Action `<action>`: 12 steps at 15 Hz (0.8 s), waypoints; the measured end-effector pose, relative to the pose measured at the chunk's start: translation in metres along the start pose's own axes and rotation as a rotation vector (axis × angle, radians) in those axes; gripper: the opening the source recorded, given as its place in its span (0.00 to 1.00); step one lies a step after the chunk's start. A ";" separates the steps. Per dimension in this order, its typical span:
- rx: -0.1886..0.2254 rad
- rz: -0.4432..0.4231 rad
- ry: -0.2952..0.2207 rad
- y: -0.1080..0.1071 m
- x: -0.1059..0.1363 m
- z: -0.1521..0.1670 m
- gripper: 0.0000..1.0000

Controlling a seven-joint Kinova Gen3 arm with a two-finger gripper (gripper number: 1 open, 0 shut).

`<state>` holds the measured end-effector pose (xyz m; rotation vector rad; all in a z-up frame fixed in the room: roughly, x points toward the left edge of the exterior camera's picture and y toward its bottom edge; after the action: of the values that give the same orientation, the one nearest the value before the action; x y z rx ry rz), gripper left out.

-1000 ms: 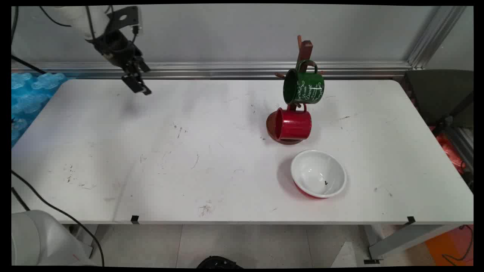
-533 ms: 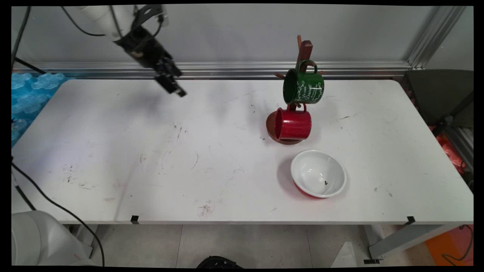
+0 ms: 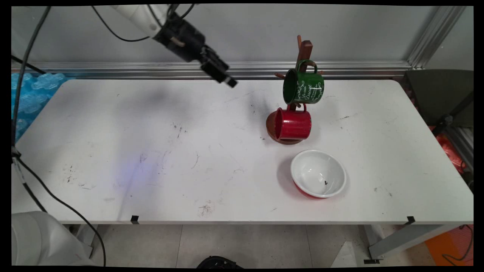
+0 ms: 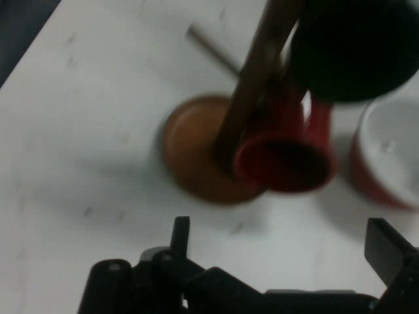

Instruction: Pick up the green mug from the rack

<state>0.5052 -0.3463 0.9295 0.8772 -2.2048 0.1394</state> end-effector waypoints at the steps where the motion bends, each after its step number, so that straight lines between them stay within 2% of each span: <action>1: -0.011 -0.008 0.018 0.003 0.003 0.003 1.00; 3: -0.045 -0.031 0.070 0.013 0.013 0.013 1.00; 6: -0.083 -0.058 0.121 0.025 0.021 0.025 1.00; 12: -0.135 -0.096 0.188 0.049 0.025 0.050 1.00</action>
<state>0.4322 -0.3405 0.9191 0.8568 -1.9699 0.0257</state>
